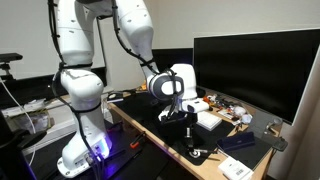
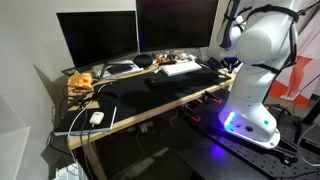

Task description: Pick the pen from the bottom right side of the table and place it on the black mat

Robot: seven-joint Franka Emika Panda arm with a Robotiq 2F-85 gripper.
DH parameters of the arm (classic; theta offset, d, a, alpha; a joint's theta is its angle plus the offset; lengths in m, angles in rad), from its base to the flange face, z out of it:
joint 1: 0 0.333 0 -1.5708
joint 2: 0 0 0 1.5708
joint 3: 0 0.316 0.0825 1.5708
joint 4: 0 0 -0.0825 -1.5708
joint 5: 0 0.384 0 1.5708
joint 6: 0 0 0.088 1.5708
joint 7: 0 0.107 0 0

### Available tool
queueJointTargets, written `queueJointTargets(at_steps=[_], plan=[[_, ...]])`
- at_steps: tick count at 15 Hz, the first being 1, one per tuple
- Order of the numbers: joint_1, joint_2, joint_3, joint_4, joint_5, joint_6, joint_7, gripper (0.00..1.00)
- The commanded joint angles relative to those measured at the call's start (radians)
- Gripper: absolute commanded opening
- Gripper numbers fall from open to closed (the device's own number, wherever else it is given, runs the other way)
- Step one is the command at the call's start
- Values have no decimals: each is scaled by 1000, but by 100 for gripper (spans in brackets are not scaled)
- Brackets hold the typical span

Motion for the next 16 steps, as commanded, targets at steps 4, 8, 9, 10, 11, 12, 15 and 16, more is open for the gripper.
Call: queueJointTargets(at_steps=[4,8,9,10,11,12,15,16], plan=[[219,-55,-109,-19,-400,-1,343,3],[325,-163,-152,-38,-693,-59,542,3],[336,-207,-148,-52,-757,-86,562,3],[340,-257,-138,-74,-802,-117,546,3],[340,-304,-126,-98,-832,-148,529,3],[200,-343,24,-119,-843,-176,510,3],[223,-408,43,-173,-762,-210,384,3],[252,-366,33,-135,-684,-178,309,3]])
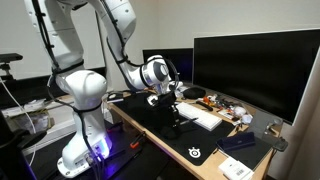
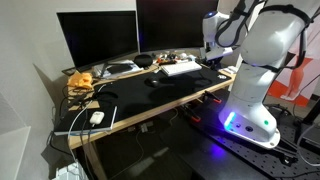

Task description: Pick the pen from the bottom right side of the table and place it on the black mat

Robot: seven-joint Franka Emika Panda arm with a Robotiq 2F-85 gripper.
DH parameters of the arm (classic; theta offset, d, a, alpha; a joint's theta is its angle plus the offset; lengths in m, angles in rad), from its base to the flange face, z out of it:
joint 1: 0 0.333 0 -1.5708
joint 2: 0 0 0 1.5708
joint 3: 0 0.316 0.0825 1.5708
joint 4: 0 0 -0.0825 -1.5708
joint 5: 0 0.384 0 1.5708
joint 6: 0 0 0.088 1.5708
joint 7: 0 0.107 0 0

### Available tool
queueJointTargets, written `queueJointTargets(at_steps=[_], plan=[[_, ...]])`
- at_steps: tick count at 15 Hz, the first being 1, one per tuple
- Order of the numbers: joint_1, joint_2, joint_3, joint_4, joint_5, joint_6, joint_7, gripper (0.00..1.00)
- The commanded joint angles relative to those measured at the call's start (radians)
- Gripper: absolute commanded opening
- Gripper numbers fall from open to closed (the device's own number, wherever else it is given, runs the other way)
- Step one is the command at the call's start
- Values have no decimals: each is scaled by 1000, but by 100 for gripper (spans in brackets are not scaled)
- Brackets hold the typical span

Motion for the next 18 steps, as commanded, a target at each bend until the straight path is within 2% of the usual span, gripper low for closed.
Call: queueJointTargets(at_steps=[1,4,7,13,18], plan=[[88,-75,-53,-6,159,-21,-227,3],[186,-144,-106,8,292,-78,-410,3],[269,-209,-150,18,376,-160,-549,3],[309,-333,-144,15,400,-313,-667,3],[330,-400,-134,16,379,-357,-694,3]])
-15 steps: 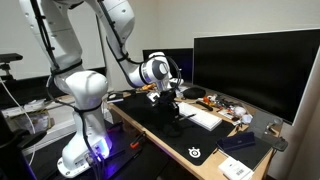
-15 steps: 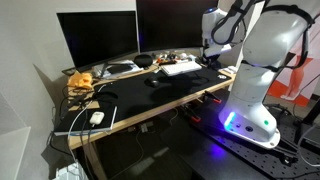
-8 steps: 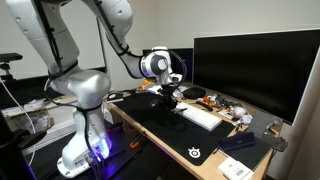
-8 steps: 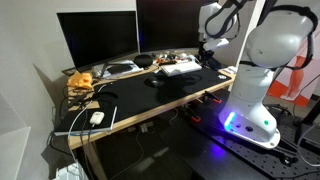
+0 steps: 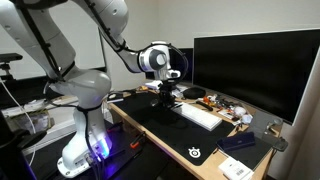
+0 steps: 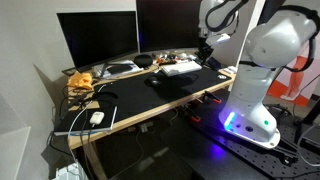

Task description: Pick the pen from the bottom right side of the table and place it on the black mat

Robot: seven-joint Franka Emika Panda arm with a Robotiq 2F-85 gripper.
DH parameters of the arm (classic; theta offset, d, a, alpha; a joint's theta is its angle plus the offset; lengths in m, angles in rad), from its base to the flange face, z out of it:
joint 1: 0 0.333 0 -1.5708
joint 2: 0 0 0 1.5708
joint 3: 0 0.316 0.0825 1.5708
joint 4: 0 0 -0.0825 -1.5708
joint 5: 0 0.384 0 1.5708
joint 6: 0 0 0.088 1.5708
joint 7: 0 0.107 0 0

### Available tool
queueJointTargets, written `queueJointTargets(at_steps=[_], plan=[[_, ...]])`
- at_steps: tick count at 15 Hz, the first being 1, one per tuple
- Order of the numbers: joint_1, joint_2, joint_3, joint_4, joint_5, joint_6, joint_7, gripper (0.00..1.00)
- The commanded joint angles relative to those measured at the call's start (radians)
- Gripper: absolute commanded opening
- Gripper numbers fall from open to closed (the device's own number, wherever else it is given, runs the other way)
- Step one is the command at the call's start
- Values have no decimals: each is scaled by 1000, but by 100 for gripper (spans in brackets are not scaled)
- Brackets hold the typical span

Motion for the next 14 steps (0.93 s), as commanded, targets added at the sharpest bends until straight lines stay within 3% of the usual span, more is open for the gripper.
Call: queueJointTargets(at_steps=[1,10,11,12,14], plan=[[32,-70,9,-4,-6,-40,-13,3],[188,-68,38,-2,-13,-14,94,3],[165,-58,24,0,-1,-4,52,3],[177,-58,25,0,-2,-4,59,13],[176,-56,24,0,-2,-4,59,13]])
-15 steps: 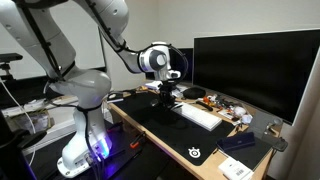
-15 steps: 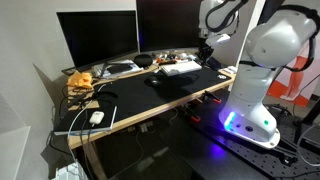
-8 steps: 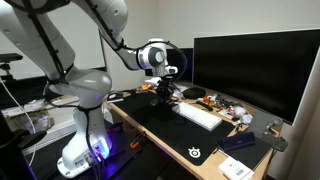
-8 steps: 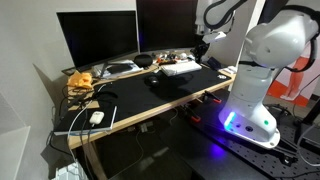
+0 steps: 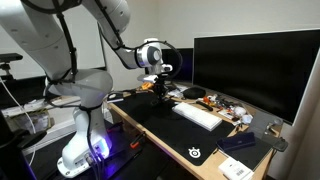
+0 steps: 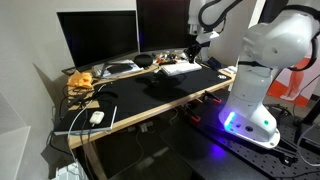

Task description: Pick the pen from the bottom right side of the table and place it on the black mat

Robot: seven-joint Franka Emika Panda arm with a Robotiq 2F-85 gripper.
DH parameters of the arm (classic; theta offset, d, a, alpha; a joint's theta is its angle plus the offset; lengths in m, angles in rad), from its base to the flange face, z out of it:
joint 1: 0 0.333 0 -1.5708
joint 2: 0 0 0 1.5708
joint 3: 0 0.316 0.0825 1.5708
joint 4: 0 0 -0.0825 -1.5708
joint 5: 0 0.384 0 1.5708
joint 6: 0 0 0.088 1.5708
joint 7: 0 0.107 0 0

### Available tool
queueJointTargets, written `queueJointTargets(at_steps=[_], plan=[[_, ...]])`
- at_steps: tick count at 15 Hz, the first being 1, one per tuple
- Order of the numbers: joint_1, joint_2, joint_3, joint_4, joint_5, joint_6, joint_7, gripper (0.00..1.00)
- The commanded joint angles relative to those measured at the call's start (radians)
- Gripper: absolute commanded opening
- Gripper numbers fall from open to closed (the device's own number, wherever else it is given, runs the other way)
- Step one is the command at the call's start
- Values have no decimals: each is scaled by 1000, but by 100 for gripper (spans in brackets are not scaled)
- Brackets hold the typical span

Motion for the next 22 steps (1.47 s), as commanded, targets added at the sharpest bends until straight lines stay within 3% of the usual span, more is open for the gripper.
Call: queueJointTargets(at_steps=[1,6,7,11,19,22], plan=[[-1,0,-2,0,0,0,0,13],[-3,0,-4,0,0,0,0,13],[-3,0,-4,0,0,0,0,3],[17,6,-21,-2,-44,67,25,3],[182,91,-89,-2,-173,205,98,3],[245,152,-130,-3,-168,253,127,3]])
